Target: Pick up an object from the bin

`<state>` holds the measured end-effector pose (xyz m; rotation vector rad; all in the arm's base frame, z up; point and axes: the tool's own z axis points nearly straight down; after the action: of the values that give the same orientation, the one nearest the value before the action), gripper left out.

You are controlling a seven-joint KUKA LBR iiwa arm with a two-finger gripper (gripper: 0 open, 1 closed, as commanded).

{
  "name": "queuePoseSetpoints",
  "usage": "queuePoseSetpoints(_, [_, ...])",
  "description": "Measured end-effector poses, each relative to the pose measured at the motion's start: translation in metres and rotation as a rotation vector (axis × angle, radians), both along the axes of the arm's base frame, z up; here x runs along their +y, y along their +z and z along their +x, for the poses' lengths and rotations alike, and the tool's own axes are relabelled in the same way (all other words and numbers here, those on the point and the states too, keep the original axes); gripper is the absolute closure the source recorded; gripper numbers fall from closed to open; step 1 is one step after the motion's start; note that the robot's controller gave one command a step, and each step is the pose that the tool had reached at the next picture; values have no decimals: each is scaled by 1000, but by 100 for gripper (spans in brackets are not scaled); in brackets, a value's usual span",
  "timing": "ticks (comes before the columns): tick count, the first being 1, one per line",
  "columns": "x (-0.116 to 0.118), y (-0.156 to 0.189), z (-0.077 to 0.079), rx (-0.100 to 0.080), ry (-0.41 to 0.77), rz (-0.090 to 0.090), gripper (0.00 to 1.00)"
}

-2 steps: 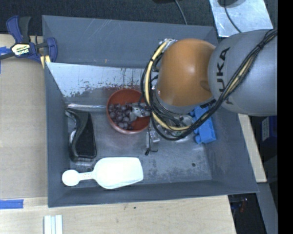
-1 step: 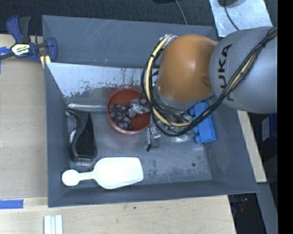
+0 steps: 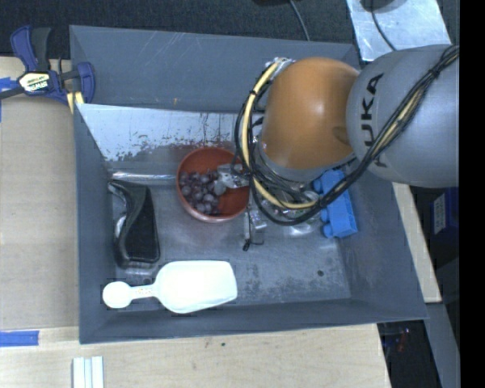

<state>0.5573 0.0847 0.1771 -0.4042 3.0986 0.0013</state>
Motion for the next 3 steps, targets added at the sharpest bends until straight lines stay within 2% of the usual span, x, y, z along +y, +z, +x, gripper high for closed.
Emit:
queuePoseSetpoints(1, [-30, -14, -12, -4, 248, -4, 0])
queuePoseSetpoints(2, [-1, -17, 14, -5, -53, 4, 0])
queuePoseSetpoints(3, [-11, -28, -2, -5, 168, -3, 0])
